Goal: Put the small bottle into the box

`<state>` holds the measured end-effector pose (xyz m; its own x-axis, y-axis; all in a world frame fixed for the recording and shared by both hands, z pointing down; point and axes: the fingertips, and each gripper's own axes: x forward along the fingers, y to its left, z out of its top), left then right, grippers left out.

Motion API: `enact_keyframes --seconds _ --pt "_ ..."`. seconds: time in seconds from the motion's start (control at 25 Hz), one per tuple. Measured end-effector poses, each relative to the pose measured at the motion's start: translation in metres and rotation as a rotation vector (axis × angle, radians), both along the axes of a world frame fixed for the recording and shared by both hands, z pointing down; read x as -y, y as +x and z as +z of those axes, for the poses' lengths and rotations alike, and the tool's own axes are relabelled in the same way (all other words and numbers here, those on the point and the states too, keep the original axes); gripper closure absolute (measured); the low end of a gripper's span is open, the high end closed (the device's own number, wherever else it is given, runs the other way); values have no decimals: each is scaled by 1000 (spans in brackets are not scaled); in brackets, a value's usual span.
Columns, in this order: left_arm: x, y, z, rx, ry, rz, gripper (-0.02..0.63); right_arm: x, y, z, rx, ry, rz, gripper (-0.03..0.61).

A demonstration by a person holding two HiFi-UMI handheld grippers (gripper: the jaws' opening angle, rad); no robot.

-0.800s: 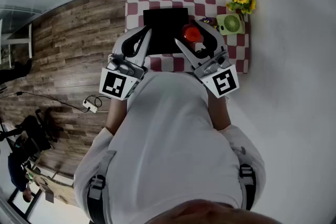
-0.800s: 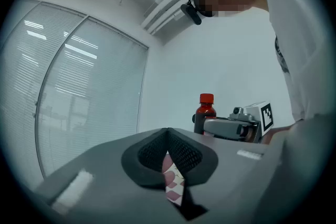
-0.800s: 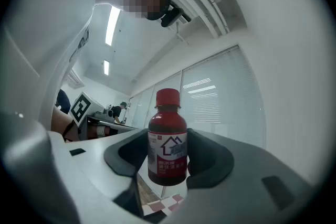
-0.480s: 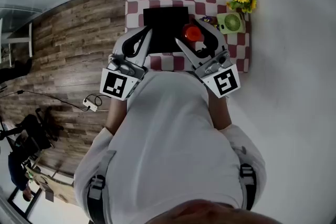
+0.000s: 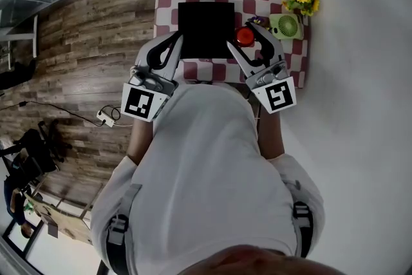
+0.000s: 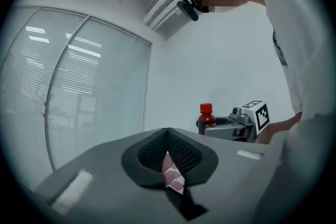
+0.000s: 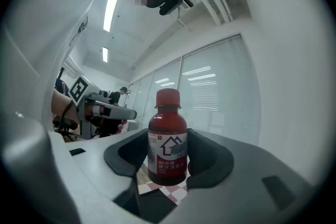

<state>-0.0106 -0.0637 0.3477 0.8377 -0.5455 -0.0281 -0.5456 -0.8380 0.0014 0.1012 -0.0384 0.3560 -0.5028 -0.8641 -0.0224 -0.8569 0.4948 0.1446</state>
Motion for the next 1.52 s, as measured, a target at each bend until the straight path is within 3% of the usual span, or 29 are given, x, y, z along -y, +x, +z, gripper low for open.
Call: enact_keyframes --seconds 0.24,0.48,0.96,1.52 --pt "1 -12 4 -5 -24 -57 612 10 0 24 -43 -51 -12 356" --pt "-4 -21 5 -9 -27 -91 612 26 -11 71 -179 -142 -79 356" --pt "-16 -45 6 -1 -44 -184 612 49 -27 201 -473 -434 -217 356" --pt "-37 -80 9 56 -68 -329 612 39 -44 358 -778 -713 -440 356"
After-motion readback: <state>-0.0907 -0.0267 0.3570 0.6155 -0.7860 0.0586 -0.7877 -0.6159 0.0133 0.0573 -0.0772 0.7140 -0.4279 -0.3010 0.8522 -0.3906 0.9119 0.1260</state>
